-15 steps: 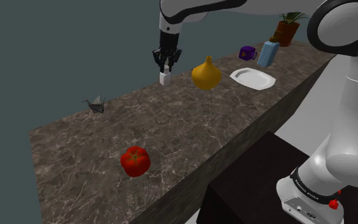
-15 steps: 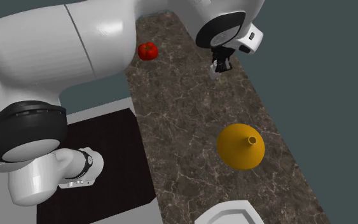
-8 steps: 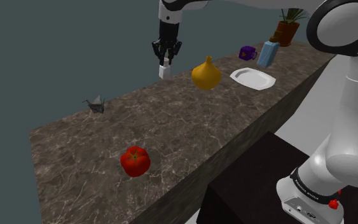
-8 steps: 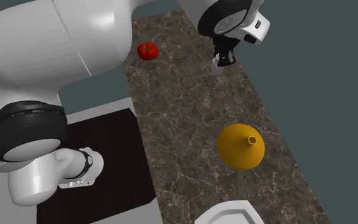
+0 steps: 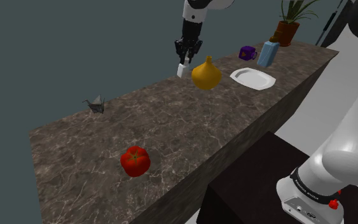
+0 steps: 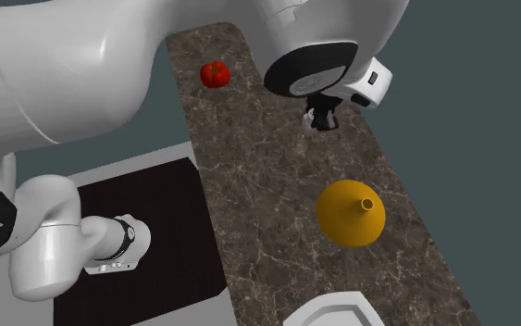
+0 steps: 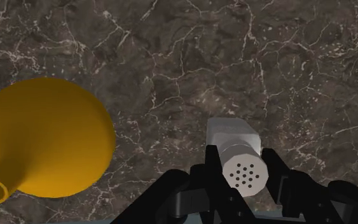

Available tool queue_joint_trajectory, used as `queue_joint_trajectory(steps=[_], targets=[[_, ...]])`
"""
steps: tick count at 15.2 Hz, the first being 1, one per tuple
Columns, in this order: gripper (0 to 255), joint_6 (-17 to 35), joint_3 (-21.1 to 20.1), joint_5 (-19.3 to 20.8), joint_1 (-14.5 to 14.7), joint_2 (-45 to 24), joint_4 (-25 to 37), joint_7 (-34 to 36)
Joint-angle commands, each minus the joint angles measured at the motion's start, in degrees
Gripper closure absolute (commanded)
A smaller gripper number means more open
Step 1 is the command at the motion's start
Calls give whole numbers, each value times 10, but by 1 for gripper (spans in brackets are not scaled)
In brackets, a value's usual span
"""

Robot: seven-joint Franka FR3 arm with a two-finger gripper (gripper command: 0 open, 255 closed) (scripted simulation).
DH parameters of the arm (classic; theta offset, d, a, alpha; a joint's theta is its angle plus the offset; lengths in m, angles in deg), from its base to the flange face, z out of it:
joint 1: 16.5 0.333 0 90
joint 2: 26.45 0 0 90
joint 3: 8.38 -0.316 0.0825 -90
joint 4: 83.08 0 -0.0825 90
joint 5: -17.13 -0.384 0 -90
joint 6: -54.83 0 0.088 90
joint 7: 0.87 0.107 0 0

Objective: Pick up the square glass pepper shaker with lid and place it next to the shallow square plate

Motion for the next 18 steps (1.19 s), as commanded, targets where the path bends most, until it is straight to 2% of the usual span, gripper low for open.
queue_joint_trajectory(steps=[1,9,18], targets=[[255,4,8,-6,-13,30,-36,-24],[255,10,54,-20,-63,123,-147,-124],[255,-2,120,-13,-116,189,-216,-239]])
